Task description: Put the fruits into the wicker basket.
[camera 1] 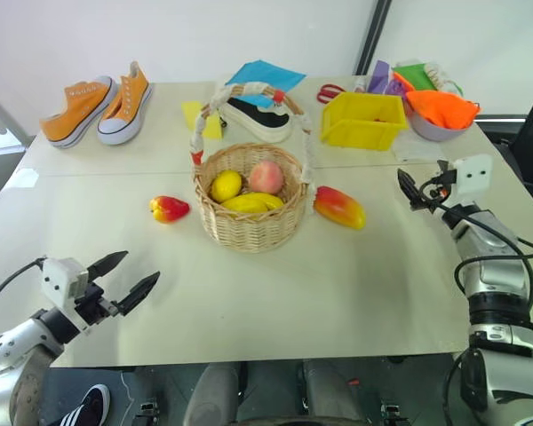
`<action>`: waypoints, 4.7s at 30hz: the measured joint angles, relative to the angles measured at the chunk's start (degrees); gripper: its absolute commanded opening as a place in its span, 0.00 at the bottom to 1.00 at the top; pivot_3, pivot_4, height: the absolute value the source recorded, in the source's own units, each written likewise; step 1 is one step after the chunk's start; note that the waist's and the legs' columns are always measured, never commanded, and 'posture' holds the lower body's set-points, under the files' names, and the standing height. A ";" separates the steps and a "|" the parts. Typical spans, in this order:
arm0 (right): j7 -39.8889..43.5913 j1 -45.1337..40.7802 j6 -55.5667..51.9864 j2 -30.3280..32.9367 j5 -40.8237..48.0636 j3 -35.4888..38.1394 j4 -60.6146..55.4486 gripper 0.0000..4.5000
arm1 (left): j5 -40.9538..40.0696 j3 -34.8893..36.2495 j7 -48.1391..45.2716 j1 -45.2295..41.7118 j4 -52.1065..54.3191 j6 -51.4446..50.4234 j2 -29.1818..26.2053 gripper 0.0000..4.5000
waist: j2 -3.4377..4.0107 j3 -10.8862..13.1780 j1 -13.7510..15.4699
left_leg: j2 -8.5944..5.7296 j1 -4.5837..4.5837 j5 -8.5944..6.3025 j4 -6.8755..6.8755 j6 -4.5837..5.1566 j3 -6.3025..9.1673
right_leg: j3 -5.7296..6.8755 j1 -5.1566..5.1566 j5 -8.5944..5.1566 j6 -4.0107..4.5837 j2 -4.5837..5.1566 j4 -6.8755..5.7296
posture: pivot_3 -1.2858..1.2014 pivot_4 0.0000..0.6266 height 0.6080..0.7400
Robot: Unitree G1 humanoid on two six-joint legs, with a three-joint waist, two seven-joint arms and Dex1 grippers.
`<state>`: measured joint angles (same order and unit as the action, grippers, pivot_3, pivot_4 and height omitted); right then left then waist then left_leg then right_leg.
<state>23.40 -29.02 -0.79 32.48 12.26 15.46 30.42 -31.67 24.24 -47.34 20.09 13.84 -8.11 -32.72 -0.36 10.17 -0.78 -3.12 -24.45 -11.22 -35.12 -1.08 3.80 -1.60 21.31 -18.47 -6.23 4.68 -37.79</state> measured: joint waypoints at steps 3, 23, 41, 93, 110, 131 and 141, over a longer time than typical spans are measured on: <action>-2.02 -0.87 1.30 0.01 -1.32 0.16 3.72 0.99 | 0.01 0.36 0.31 0.64 -0.32 1.26 1.59 1.00 | 0.00 0.00 -0.05 | 0.01 0.00 0.00 0.01 0.00 -0.02 | 0.00 0.02 0.01 -0.02 -0.02 -0.02 | 0.52 0.24 1.00; 4.81 -0.05 1.39 -0.15 1.44 -1.19 -1.97 0.99 | 1.07 1.04 -0.35 -4.28 -1.43 4.85 1.49 1.00 | 0.03 0.00 -0.10 | 0.01 0.02 0.01 0.00 0.01 -0.04 | 0.00 0.01 0.09 -0.18 -0.05 -0.04 | 0.52 0.24 1.00; 21.86 8.17 -30.13 11.67 11.17 -10.55 -36.37 0.99 | -6.66 -0.90 -10.81 -5.45 5.04 0.46 -5.24 1.00 | 0.05 0.01 -0.25 | 0.07 -0.03 -0.03 0.05 0.01 -0.02 | -0.06 0.06 -0.11 0.21 0.07 0.16 | 0.52 0.24 1.00; 19.69 -9.28 -53.86 1.62 25.02 -16.11 -58.24 0.52 | -5.97 -0.59 -7.42 -10.15 0.24 3.57 1.15 1.00 | 0.05 0.05 -0.25 | 0.27 -0.14 -0.13 0.09 0.18 -0.25 | 0.11 0.19 -0.01 0.24 0.07 0.48 | 0.52 0.24 1.00; 11.87 -17.47 -36.07 -11.74 3.82 -30.97 -37.42 1.00 | -2.71 -2.12 -1.89 -9.13 2.21 4.84 4.12 1.00 | -0.10 -0.04 -0.21 | 0.07 -0.27 -0.17 0.15 0.20 -0.24 | 0.18 0.59 0.18 -0.10 0.22 0.37 | 0.52 0.24 1.00; 35.99 8.91 -33.50 13.96 19.86 -11.72 -58.56 1.00 | 9.15 -5.55 20.40 -26.48 -9.46 -0.98 6.50 1.00 | -0.16 -0.06 -0.04 | 0.08 -0.19 -0.17 0.03 0.24 -0.23 | 0.26 0.14 0.22 -0.22 0.17 0.38 | 0.52 0.24 1.00; 32.23 9.00 -32.71 13.15 19.70 -12.37 -60.69 1.00 | 11.16 -10.58 22.19 -31.17 -14.52 -7.32 8.08 1.00 | -0.20 -0.05 0.31 | 0.07 -0.19 -0.17 -0.01 0.24 -0.23 | 0.25 0.10 0.26 -0.29 0.21 0.42 | 0.52 0.24 1.00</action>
<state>55.63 -20.03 -33.49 45.63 31.95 3.09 -30.27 -20.51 13.66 -25.16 -11.08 -0.69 -15.44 -24.65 -0.56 10.12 -0.47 -3.05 -24.64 -11.39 -35.14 -0.84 3.57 -1.35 21.41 -18.22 -6.52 4.89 -37.38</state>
